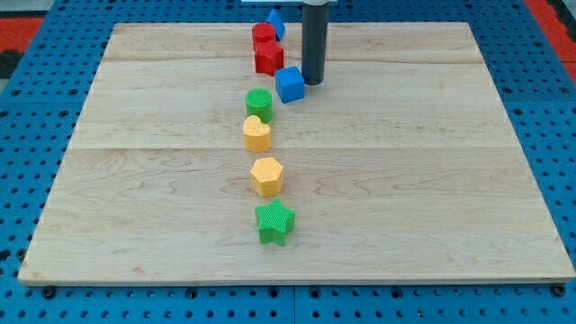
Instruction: Push the cube to the bottom right side of the red star
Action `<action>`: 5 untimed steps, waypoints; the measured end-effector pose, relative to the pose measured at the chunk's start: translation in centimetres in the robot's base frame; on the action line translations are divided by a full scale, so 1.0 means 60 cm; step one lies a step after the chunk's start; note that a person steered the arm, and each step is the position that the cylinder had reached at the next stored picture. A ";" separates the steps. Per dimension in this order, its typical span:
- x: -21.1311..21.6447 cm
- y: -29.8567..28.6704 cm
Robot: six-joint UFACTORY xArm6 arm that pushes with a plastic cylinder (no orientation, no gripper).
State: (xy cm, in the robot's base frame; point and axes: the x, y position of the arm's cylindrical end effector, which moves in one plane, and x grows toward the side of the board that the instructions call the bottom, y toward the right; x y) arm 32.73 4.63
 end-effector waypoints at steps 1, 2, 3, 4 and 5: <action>0.064 -0.006; 0.059 -0.033; 0.033 -0.061; 0.033 -0.081; 0.024 -0.008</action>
